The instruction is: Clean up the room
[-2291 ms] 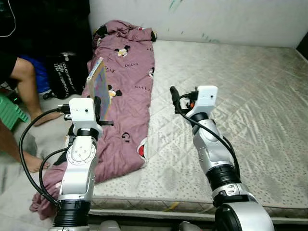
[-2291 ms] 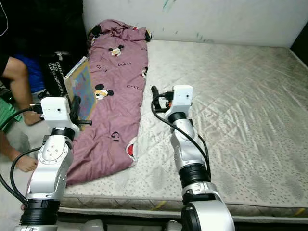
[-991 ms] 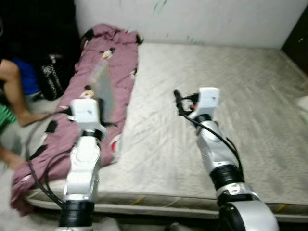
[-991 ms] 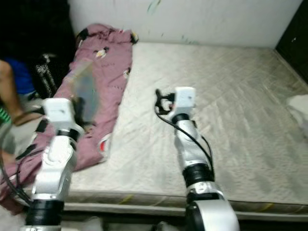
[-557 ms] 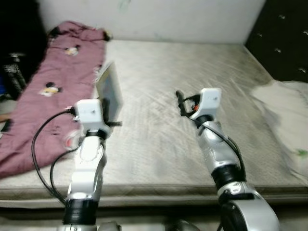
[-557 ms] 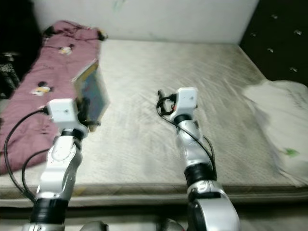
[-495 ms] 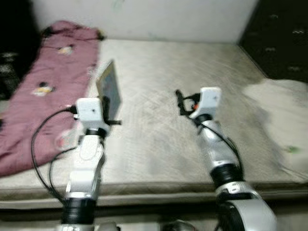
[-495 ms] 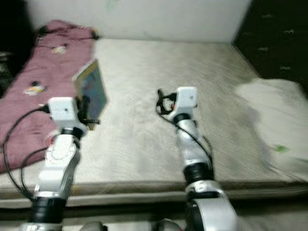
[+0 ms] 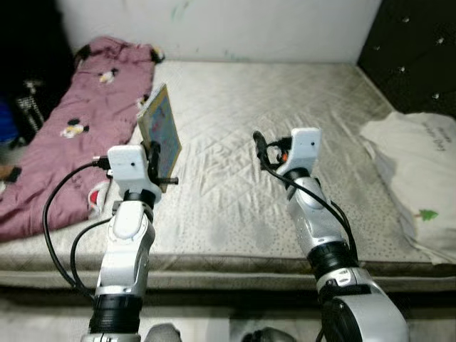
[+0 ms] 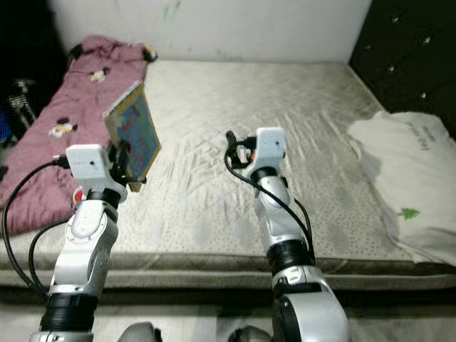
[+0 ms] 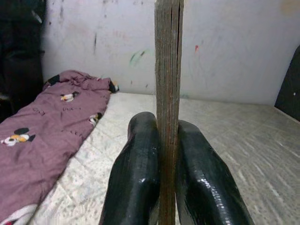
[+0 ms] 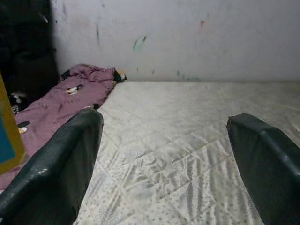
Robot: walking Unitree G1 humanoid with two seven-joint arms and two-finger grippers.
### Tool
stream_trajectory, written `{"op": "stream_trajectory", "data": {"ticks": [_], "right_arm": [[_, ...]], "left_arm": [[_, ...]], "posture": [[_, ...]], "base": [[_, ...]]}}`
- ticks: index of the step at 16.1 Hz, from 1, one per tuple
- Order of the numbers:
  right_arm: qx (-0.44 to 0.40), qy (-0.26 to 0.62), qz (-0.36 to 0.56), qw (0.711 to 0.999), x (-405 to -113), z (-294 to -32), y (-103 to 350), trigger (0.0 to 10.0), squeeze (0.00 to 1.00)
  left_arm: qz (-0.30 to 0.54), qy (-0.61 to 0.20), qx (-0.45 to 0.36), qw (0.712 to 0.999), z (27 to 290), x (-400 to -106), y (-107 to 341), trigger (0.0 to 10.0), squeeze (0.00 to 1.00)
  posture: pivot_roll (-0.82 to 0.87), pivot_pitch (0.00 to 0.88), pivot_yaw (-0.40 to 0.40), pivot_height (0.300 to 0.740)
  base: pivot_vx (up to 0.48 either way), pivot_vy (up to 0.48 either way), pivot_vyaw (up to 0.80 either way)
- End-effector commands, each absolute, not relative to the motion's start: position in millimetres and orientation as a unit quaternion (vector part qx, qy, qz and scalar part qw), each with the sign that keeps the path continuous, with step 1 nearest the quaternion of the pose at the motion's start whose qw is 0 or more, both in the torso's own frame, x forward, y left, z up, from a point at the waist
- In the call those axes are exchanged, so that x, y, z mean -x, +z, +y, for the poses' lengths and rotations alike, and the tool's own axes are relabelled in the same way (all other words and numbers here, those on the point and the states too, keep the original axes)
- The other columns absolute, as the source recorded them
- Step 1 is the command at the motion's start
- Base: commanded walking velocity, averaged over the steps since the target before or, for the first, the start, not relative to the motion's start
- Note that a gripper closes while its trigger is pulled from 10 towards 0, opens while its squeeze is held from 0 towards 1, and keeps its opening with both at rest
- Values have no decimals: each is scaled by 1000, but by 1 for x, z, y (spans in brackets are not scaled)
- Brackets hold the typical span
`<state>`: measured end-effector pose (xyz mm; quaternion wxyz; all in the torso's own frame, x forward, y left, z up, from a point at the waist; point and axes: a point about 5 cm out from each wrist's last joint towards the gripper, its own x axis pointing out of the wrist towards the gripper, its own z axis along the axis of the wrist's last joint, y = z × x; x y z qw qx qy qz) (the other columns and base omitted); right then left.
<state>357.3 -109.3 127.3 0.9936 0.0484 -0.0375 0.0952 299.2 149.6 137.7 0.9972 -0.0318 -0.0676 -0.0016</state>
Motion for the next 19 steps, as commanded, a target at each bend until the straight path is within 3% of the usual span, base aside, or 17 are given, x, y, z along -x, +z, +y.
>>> {"op": "stream_trajectory", "data": {"ticks": [1,11,19], "right_arm": [[-45,101,-43,993,-359,-108,131,10000,0],[-37,103,-44,993,-359,-109,131,10000,0],[-36,99,-32,994,-357,-113,123,10000,0]], "left_arm": [[-104,-8,32,994,150,-301,152,10000,0],[-101,-8,40,994,149,-301,150,10000,0],[-80,7,41,996,149,-300,141,10000,0]], "posture": [[32,0,-34,740],[29,0,-39,740],[36,0,-34,740]], "base": [[326,0,0],[401,0,0],[0,0,0]]}}
